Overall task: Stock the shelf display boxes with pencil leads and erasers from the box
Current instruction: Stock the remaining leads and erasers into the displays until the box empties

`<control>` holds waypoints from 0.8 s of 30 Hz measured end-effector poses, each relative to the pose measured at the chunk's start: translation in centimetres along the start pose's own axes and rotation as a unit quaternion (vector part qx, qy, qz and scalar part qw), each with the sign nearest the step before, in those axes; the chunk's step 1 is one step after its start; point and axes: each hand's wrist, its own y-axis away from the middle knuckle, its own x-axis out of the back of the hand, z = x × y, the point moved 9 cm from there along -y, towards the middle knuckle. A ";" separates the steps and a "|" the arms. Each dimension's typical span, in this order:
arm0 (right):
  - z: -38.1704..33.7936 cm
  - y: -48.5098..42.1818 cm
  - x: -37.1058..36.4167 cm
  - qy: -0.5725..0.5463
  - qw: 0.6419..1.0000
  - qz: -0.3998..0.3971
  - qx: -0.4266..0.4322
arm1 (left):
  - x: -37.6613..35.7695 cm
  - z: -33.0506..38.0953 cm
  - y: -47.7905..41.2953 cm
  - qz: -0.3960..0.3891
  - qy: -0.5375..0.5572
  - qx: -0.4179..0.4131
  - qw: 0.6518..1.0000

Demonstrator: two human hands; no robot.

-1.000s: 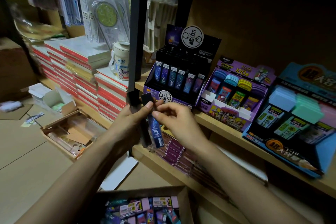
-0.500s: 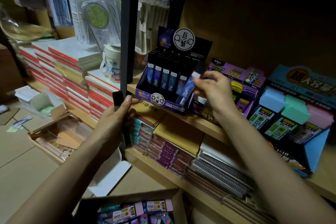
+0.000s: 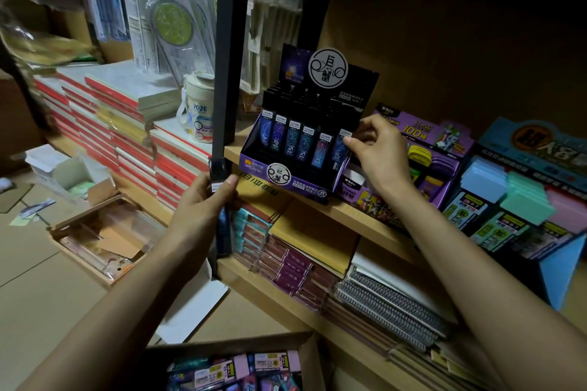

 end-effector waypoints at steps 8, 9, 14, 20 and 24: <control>0.3 0.4 -1.1 -0.007 1.000 -0.026 -0.007 | -0.2 -0.3 -0.1 0.000 -0.034 -0.018 0.999; 0.1 0.5 -1.1 0.007 1.000 -0.021 0.010 | -0.2 -0.3 -0.2 -0.001 -0.035 -0.018 0.999; -1.2 0.9 -1.4 0.121 0.987 0.015 0.102 | -0.3 -0.3 -0.4 -0.011 -0.035 -0.025 0.999; -1.9 0.5 -0.7 0.148 0.984 0.004 0.099 | -0.8 0.4 0.2 -0.016 -0.029 -0.049 0.998; -3.8 2.2 -0.4 0.164 0.977 0.002 0.136 | -1.7 1.0 1.0 -0.034 -0.079 -0.062 0.994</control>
